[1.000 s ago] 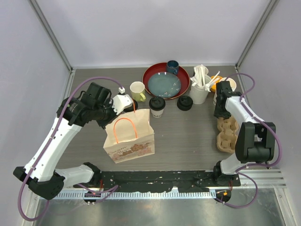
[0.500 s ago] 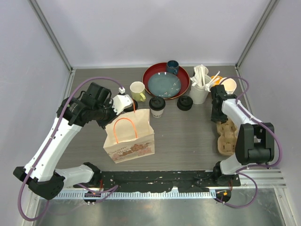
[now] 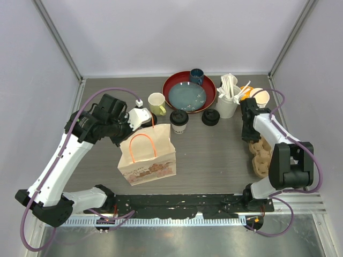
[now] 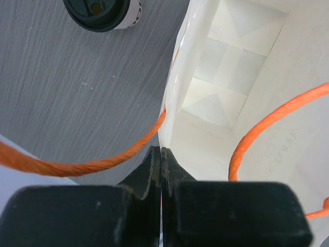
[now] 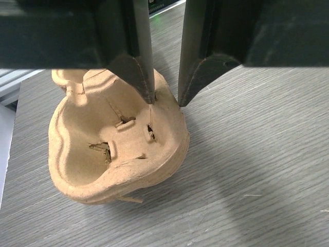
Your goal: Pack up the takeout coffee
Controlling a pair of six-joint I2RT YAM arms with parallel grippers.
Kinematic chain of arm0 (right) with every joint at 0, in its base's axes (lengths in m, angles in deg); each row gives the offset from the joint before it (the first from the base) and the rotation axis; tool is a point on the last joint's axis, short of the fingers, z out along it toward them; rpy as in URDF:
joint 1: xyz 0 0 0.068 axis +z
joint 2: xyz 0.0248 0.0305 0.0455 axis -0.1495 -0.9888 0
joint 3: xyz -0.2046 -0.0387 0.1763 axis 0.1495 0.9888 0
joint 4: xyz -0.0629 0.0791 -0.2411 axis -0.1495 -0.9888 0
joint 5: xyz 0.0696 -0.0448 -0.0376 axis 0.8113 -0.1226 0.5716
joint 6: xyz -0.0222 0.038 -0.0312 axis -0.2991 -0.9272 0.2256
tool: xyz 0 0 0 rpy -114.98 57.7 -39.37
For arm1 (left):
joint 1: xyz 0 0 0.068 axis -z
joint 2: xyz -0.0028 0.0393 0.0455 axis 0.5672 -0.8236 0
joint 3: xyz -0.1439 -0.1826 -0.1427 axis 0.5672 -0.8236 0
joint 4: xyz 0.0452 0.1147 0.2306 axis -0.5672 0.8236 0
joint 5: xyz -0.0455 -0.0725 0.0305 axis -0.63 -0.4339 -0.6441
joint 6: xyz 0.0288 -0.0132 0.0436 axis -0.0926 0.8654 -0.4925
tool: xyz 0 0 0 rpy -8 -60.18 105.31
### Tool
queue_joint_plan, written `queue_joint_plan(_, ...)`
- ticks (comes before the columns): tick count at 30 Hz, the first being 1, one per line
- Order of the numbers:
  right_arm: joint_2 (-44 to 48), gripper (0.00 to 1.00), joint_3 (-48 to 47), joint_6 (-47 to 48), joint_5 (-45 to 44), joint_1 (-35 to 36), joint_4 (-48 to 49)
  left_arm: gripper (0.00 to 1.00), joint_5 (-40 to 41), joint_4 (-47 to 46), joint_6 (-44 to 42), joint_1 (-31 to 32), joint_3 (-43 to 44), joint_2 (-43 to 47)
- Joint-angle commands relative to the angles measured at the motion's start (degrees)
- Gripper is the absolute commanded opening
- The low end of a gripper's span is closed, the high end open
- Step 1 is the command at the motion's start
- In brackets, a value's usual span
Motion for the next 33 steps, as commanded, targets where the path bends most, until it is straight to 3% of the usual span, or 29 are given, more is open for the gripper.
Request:
queue_joint_plan(1,-1.06,0.28,-0.76,-0.79,-1.31,0.33,-0.39,0.0,-0.3,4.79,-0.51,0.22,1.54,1.15)
queue_joint_plan(7,0.43,0.18,-1.02,-0.52,0.44,0.33,-0.3,0.0,-0.3,5.06,-0.78,0.14,1.19,1.24)
queue_joint_plan(12,2.1,0.01,-1.02,0.53,5.97,0.68,0.31,0.0,-0.39,4.97,-0.78,0.14,1.46,1.24)
queue_joint_plan(20,4.13,0.01,-2.16,2.2,10.28,2.44,-0.48,0.0,-0.38,5.14,-0.78,0.14,1.72,1.06)
queue_joint_plan(28,5.27,0.01,-2.78,4.22,24.32,2.79,1.63,0.0,-0.38,5.14,-0.86,0.14,1.63,1.06)
queue_joint_plan(33,5.36,0.01,-2.34,4.22,26.2,2.88,2.86,0.0,-0.47,5.23,-0.86,0.14,1.63,0.98)
